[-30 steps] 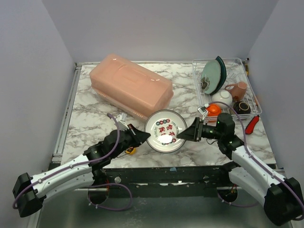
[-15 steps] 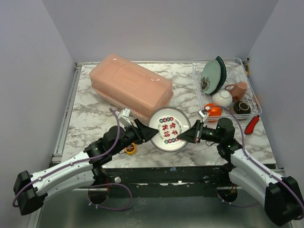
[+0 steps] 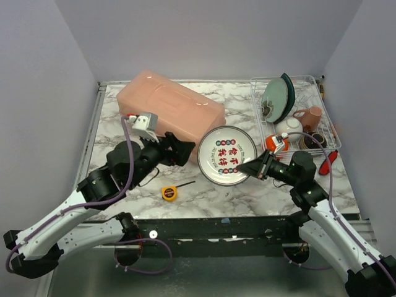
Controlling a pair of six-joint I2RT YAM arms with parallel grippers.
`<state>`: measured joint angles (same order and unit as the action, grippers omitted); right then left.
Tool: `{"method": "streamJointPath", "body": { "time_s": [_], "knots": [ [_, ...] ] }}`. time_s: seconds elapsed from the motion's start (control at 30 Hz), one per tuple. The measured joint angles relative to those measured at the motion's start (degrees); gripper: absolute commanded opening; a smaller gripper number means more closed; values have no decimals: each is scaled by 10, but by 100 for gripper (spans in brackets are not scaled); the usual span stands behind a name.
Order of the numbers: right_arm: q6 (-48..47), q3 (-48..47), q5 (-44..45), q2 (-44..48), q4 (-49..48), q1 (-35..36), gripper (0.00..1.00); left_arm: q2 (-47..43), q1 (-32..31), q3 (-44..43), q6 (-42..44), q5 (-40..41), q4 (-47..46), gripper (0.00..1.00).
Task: Load the mixed dishes into the dish rack
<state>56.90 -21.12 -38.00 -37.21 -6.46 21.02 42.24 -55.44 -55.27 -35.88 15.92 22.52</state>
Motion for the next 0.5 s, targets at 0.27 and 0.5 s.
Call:
{"method": "streamJointPath", "body": {
  "time_s": [0.27, 0.5],
  "knots": [
    [-27, -31, 57, 23, 102, 0, 0, 9, 7, -94, 284, 123, -58, 84],
    [-72, -96, 125, 29, 198, 0, 0, 14, 18, 15, 450, 193, -179, 84]
  ]
}}
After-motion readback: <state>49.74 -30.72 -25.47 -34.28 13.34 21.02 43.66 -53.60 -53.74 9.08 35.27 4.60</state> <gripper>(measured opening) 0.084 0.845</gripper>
